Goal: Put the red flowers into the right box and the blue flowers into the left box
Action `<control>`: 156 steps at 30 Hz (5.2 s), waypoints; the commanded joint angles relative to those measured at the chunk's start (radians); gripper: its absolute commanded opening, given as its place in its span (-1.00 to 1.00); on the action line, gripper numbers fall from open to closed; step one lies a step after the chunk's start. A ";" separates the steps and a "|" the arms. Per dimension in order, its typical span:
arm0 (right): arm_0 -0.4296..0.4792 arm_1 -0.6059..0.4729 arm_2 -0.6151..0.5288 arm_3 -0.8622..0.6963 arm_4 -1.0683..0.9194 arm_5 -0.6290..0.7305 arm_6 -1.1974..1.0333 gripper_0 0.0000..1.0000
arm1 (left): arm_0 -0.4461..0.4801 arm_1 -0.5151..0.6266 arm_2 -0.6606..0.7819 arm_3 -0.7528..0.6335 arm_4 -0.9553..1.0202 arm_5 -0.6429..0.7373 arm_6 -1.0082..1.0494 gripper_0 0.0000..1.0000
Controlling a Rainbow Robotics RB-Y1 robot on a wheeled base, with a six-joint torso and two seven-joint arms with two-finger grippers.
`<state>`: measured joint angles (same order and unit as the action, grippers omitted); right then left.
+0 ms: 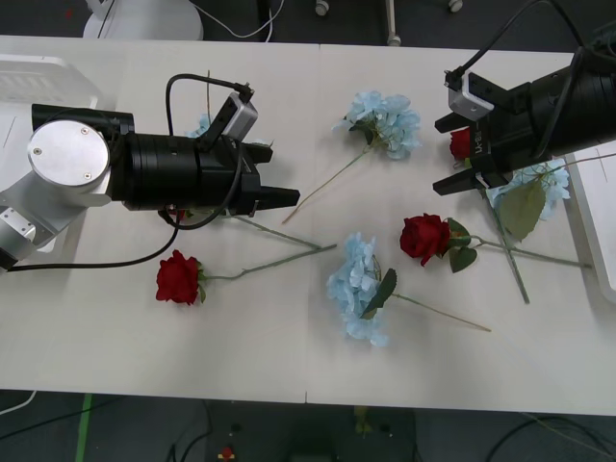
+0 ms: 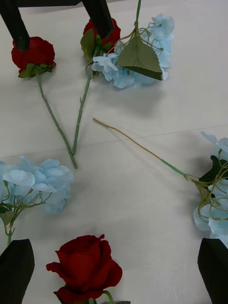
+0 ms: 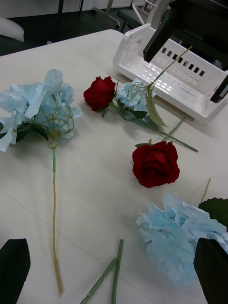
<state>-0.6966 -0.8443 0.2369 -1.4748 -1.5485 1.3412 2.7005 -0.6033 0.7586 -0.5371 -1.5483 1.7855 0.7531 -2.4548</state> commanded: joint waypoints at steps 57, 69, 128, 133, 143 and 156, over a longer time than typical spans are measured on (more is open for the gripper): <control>-0.308 0.062 0.295 0.447 1.070 0.369 -0.708 1.00 | -0.178 -0.082 0.304 0.468 -0.184 0.198 2.065 1.00; -0.314 0.160 0.289 0.522 1.148 0.357 -0.712 1.00 | -0.201 -0.193 0.269 0.491 -0.347 0.198 2.159 -0.31; -0.090 0.094 -0.093 -0.064 0.048 -0.097 -0.464 -1.00 | 0.000 0.122 0.867 0.389 -1.183 0.239 0.678 -1.00; -0.087 0.191 -0.093 -0.133 0.002 -0.200 -0.467 -1.00 | -0.023 0.088 0.864 0.511 -1.224 0.126 0.619 -1.00; -0.080 0.450 -0.073 -0.148 -0.013 -0.249 -0.450 -1.00 | -0.032 0.070 0.803 0.559 -1.206 0.084 0.605 0.20; -0.086 0.646 0.116 -0.038 0.044 -0.497 -0.455 -1.00 | 0.094 0.103 0.845 0.301 -0.663 0.384 0.543 1.00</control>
<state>-0.7790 -0.2548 0.3227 -1.5313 -1.5111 0.8852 2.2252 -0.5768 0.8306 0.2757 -1.1301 0.9794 1.1031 -1.7997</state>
